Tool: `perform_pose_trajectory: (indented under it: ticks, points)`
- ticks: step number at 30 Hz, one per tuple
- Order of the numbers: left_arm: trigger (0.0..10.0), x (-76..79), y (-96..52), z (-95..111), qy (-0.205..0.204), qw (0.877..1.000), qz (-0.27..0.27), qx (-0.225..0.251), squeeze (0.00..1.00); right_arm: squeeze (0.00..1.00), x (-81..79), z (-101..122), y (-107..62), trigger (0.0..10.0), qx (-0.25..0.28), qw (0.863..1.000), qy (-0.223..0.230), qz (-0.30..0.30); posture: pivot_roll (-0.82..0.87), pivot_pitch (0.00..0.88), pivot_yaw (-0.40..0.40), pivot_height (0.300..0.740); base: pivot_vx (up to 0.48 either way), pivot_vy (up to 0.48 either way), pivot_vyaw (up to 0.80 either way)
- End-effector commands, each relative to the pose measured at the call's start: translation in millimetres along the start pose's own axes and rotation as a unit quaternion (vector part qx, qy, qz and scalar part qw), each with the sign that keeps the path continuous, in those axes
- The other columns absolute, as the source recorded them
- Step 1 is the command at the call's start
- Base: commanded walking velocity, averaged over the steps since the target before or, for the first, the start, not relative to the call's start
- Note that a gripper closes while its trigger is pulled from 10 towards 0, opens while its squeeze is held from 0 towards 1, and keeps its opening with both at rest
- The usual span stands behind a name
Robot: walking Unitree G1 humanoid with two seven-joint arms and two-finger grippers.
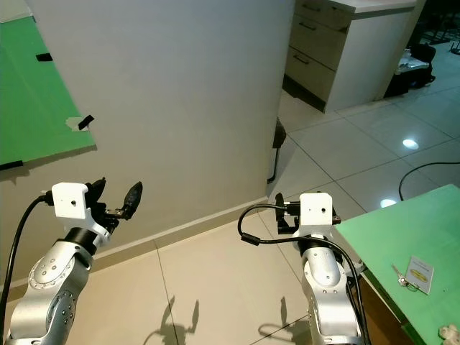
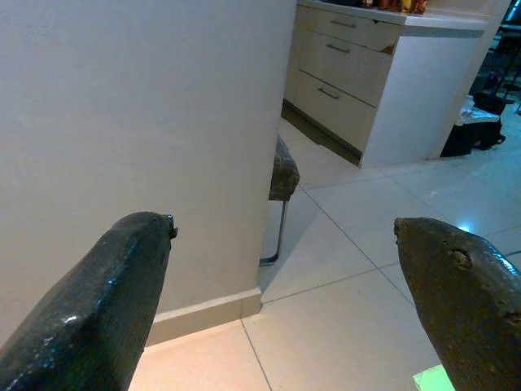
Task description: Hang keys on a hook
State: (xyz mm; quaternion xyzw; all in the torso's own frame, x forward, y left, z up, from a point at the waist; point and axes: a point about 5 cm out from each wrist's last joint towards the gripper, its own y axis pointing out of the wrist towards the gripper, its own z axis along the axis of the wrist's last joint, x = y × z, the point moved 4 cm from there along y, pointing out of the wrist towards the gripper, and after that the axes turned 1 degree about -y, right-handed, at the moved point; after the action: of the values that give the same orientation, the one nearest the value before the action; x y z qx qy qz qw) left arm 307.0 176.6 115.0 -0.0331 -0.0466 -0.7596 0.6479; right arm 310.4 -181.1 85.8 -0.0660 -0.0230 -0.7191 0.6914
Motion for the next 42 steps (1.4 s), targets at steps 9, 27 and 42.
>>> perform_pose_trajectory:
  ticks: [9,27,42]
  points:
    - [10.0,-3.3,0.9,0,0.007,1.000,0.004,-0.004,0.00,0.00,-1.3,0,0.8,10.0,-0.004,1.000,-0.004,0.003,-0.14,0.000,0.070,0.740,0.000,0.000,0.00]
    - [10.0,-12.1,-24.0,-20,0.058,0.994,0.078,-0.046,0.00,0.00,-43.2,7,33.6,10.0,-0.018,0.994,0.060,0.086,0.02,0.000,-0.061,0.740,0.000,0.000,0.00]
    - [10.0,-14.2,-5.8,-11,0.085,0.995,0.029,-0.052,0.00,0.00,-22.1,-5,14.0,10.0,-0.020,0.999,0.005,0.038,-0.03,0.000,0.018,0.740,0.000,0.000,0.00]
